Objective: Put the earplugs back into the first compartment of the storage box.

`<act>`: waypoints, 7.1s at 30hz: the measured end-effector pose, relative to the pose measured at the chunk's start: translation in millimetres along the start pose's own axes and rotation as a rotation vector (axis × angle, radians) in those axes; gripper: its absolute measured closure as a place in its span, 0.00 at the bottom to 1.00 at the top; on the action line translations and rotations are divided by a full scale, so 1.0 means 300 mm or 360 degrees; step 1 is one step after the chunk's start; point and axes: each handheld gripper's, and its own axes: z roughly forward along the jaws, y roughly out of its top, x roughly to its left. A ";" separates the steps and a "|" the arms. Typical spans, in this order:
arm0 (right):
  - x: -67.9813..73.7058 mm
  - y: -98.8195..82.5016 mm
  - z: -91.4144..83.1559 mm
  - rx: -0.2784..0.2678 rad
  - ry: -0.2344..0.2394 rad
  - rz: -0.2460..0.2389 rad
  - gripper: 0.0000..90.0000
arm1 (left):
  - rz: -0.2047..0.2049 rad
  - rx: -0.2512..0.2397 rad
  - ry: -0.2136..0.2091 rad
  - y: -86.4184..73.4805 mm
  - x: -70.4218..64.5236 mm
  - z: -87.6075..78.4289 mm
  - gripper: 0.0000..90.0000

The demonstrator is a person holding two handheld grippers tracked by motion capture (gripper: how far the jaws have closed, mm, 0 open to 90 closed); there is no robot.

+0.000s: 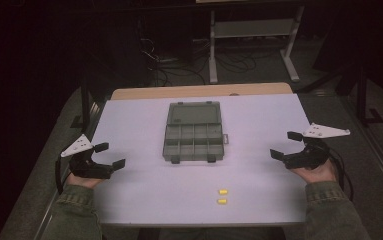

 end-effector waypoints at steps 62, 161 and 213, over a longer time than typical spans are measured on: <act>0.012 -0.004 0.005 0.0030 0.0020 -0.0016 0.00 | 0.0553 0.0309 -0.0407 0.271 -0.324 0.278 0.00; 0.024 -0.010 0.016 0.0073 0.0069 -0.0035 0.00 | 0.0956 0.0847 -0.0977 0.177 -0.724 0.724 0.90; 0.019 -0.017 0.017 0.0087 0.0075 -0.0020 0.00 | 0.0496 0.0513 -0.0239 0.412 -0.133 0.542 0.90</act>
